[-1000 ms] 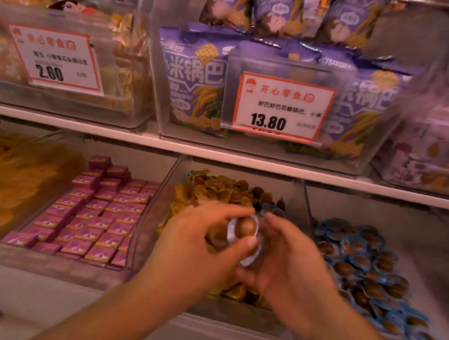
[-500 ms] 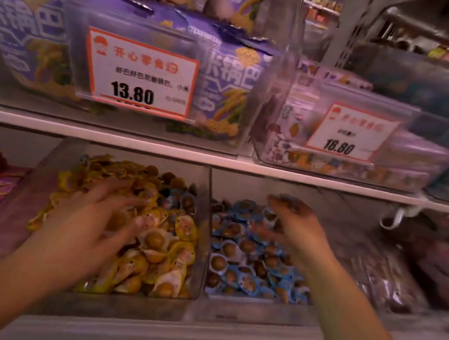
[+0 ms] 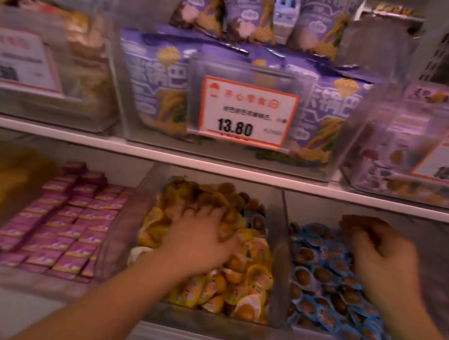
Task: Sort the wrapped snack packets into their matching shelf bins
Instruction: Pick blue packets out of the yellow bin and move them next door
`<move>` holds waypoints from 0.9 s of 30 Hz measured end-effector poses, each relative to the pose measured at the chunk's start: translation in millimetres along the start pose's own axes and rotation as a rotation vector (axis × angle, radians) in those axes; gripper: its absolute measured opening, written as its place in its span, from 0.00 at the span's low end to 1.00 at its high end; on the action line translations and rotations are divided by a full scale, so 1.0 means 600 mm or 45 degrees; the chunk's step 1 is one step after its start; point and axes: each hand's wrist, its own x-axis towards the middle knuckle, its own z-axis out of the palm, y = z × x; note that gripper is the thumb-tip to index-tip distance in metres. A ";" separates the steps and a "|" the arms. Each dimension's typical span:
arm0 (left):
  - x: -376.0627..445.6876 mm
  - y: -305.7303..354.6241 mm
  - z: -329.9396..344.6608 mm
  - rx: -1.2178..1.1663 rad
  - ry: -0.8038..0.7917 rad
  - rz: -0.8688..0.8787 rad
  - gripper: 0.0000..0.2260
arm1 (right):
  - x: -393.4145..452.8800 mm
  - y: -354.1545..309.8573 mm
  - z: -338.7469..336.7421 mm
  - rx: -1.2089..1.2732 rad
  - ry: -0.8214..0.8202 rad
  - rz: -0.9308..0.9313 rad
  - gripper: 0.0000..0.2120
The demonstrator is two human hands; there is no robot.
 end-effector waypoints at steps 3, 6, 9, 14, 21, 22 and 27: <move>-0.024 0.030 -0.001 -0.175 -0.005 0.286 0.32 | -0.036 -0.075 0.031 0.063 -0.045 -0.241 0.12; -0.052 0.019 -0.033 -0.075 0.032 0.379 0.29 | -0.069 -0.146 0.075 -0.017 -0.175 -0.538 0.11; -0.087 -0.046 -0.084 0.041 0.237 0.296 0.26 | -0.074 -0.189 0.150 -0.110 -0.494 -0.592 0.13; -0.126 -0.182 -0.121 -0.214 0.532 0.064 0.14 | -0.054 -0.228 0.322 -0.613 -0.988 -0.606 0.23; -0.137 -0.224 -0.109 -0.492 0.389 0.065 0.21 | -0.081 -0.182 0.374 -0.843 -1.048 -0.748 0.24; -0.134 -0.224 -0.111 -0.474 0.378 0.058 0.22 | -0.076 -0.173 0.356 -0.842 -1.075 -0.786 0.21; -0.125 -0.229 -0.115 -0.488 0.351 0.072 0.18 | -0.032 -0.148 0.249 -1.066 -1.099 -0.643 0.22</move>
